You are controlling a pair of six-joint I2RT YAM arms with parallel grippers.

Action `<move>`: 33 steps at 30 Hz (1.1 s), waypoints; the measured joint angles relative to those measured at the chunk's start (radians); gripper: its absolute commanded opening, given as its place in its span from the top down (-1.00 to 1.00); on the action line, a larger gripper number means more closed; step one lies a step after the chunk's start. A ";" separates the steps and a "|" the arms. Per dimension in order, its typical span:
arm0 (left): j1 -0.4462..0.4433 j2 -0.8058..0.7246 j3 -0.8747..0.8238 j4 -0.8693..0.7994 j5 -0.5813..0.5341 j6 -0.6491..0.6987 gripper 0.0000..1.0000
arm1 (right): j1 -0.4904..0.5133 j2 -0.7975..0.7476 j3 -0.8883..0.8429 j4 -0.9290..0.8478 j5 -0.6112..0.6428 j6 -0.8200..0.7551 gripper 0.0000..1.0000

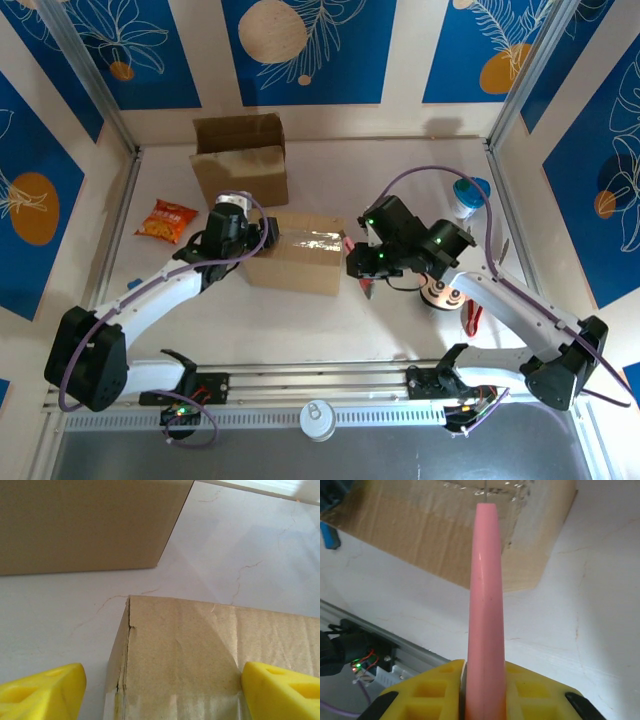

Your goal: Unpack the express box

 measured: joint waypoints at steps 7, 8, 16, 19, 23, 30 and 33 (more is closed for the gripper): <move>-0.005 -0.003 -0.005 0.007 -0.014 0.000 -0.63 | -0.107 -0.076 -0.097 0.034 -0.104 0.007 1.00; -0.005 -0.003 -0.005 0.007 -0.014 0.000 -0.63 | -0.120 -0.082 -0.106 0.038 -0.113 0.008 1.00; -0.005 -0.005 -0.005 0.006 -0.018 0.000 -0.63 | -0.143 -0.075 -0.127 0.079 -0.168 0.014 1.00; -0.005 -0.006 -0.005 0.006 -0.019 0.000 -0.63 | -0.143 -0.062 -0.127 0.095 -0.177 0.014 1.00; -0.005 -0.006 -0.006 0.006 -0.021 0.000 -0.63 | -0.143 -0.054 -0.127 0.103 -0.178 0.014 1.00; -0.005 -0.006 -0.006 0.006 -0.021 0.000 -0.63 | -0.143 -0.034 -0.127 0.109 -0.177 0.014 1.00; -0.005 -0.006 -0.006 0.006 -0.021 0.001 -0.63 | -0.143 -0.027 -0.127 0.111 -0.177 0.014 1.00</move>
